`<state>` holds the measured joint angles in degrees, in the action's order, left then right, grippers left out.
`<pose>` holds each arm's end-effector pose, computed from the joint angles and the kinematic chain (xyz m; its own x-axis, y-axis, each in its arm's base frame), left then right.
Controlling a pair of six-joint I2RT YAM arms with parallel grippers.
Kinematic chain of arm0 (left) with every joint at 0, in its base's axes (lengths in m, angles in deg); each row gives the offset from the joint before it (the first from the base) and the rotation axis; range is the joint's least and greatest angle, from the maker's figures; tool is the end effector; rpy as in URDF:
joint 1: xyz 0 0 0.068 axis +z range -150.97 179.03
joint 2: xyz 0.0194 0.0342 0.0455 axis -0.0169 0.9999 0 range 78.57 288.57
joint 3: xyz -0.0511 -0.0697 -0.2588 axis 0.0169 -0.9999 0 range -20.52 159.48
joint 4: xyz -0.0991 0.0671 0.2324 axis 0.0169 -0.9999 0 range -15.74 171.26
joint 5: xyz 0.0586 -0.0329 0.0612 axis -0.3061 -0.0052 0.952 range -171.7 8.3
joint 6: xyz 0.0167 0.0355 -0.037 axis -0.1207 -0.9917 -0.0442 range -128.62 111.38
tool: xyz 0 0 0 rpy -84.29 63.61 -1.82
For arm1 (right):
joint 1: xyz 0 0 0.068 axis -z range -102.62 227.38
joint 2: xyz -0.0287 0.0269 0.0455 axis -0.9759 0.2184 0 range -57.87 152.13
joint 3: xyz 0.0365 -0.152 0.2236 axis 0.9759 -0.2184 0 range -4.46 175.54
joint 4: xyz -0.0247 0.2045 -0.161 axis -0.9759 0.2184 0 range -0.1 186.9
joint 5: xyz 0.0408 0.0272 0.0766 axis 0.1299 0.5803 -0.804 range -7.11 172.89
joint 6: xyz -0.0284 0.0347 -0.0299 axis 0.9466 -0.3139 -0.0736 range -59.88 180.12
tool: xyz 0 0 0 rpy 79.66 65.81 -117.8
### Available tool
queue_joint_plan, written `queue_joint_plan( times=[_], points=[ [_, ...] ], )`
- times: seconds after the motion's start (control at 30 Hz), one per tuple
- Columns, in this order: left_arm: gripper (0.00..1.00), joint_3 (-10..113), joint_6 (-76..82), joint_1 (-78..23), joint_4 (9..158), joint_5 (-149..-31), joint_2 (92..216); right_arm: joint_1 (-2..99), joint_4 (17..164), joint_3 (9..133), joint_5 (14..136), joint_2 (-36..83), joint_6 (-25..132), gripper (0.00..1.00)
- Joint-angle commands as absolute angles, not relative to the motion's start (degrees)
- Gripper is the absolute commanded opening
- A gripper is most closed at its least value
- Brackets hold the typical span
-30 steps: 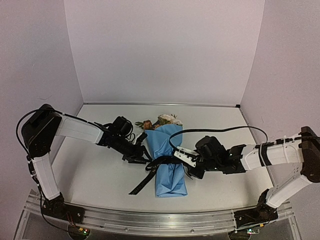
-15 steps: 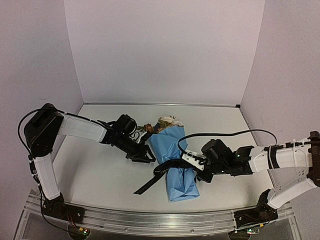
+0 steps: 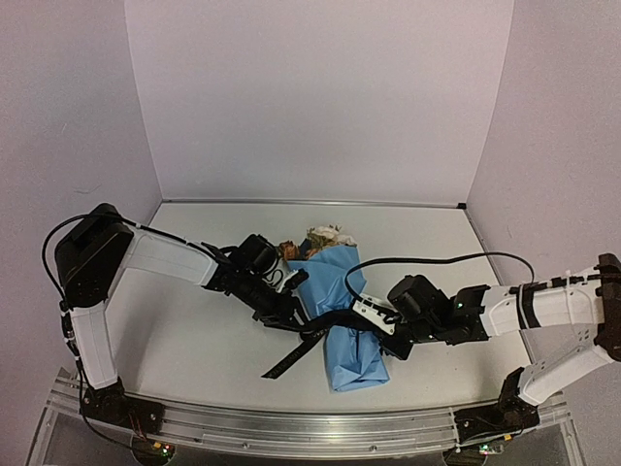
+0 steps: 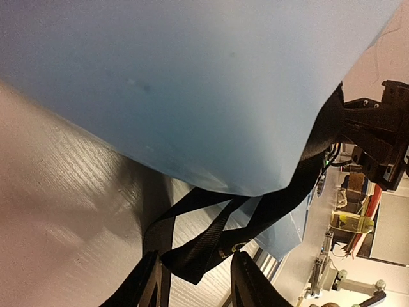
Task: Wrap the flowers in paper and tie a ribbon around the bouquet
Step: Cross the half-tied ribbon over the folded bouquet.
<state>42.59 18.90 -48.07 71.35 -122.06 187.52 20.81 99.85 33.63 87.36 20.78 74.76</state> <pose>0.2392 -0.2914 0.1457 -0.8716 0.4207 -0.2517 0.4550 0.5031 -0.7348 0.1472 0.2178 0.1741 -0.2079 -0.7725 -0.6000 -0.8860 0.4086 -0.2191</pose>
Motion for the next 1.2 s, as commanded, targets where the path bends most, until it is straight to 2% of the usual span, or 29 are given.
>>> queue_joint_plan(
  times=[0.0, 0.17, 0.37, 0.47, 0.57, 0.6, 0.87, 1.17],
  points=[
    [0.40, 42.8, 20.9, -48.2, 74.9, -120.9, 187.7, 20.4, 99.8, 35.2, 87.3, 21.4, 73.4, 0.00],
    [0.43, 44.8, 20.7, -48.3, 75.2, -120.7, 189.2, 20.3, 99.8, 34.8, 87.6, 21.1, 73.1, 0.00],
    [0.41, 46.2, 20.3, -49.0, 74.5, -121.2, 190.3, 20.3, 99.8, 35.0, 88.0, 21.1, 73.5, 0.00],
    [0.28, 45.7, 21.4, -49.0, 75.3, -121.2, 189.8, 20.3, 99.8, 35.6, 87.9, 21.5, 73.5, 0.00],
    [0.03, 44.6, 22.6, -49.0, 76.0, -119.5, 188.3, 20.4, 99.8, 35.9, 88.0, 22.0, 73.4, 0.00],
    [0.01, 44.0, 23.2, -48.8, 76.5, -118.9, 187.6, 20.3, 99.8, 36.1, 88.5, 22.1, 73.3, 0.00],
    [0.00, 37.1, 27.6, -44.5, 78.3, -116.6, 181.7, 20.3, 103.0, 37.9, 97.0, 23.0, 72.7, 0.00],
    [0.00, 34.7, 28.3, -41.1, 80.2, -118.9, 179.9, 20.3, 104.5, 40.1, 92.6, 25.9, 67.9, 0.00]
  ],
)
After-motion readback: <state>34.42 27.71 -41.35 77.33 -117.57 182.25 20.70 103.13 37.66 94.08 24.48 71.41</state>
